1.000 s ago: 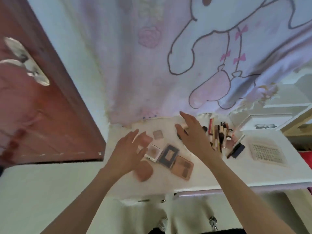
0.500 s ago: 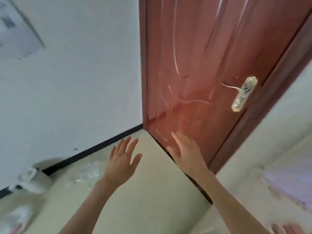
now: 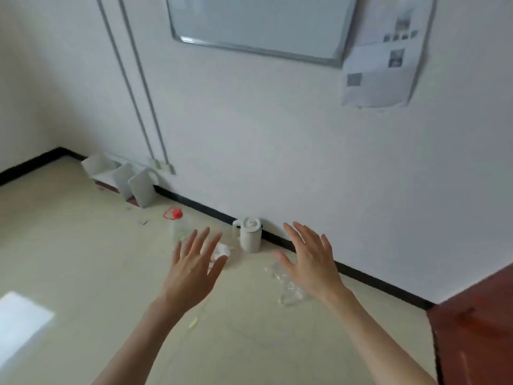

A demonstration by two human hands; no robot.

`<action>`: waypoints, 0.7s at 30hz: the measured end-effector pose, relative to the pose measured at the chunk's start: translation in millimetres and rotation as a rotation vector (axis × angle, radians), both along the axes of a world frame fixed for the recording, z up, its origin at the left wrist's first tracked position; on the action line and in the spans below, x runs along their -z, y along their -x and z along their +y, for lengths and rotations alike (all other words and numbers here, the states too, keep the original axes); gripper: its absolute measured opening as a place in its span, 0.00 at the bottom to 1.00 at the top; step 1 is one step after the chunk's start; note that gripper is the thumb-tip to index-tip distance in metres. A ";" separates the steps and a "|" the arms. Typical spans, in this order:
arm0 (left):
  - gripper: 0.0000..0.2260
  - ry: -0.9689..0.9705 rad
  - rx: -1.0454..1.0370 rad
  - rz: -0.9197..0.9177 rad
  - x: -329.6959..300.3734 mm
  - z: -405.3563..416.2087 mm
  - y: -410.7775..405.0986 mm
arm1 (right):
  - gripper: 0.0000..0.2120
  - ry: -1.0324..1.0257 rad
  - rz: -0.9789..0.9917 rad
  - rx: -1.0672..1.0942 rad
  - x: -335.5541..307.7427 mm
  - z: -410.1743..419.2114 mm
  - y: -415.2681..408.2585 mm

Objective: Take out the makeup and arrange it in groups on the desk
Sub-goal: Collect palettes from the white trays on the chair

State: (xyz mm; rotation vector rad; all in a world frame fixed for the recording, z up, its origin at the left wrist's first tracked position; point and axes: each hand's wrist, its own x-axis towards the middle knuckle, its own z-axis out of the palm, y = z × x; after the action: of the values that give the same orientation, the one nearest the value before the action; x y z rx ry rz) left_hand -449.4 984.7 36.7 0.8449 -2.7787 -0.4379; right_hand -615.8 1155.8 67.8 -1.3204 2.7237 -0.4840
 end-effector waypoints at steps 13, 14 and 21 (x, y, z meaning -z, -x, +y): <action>0.36 -0.061 -0.739 0.012 10.9 -120.1 -134.4 | 0.42 0.013 -0.043 -0.725 13.6 -291.0 -71.5; 0.36 -0.063 -0.780 0.010 13.7 -130.4 -145.3 | 0.42 0.016 -0.049 -0.764 16.9 -309.9 -84.1; 0.35 -0.079 -0.956 0.053 26.4 -248.5 -225.0 | 0.37 -0.009 -0.062 -0.944 28.6 -466.7 -166.9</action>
State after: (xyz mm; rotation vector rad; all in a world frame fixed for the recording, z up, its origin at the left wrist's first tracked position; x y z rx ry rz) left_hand -224.4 736.2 10.2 1.9494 -1.9721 -0.3622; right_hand -448.9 689.1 39.3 -2.2672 1.7227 -0.3830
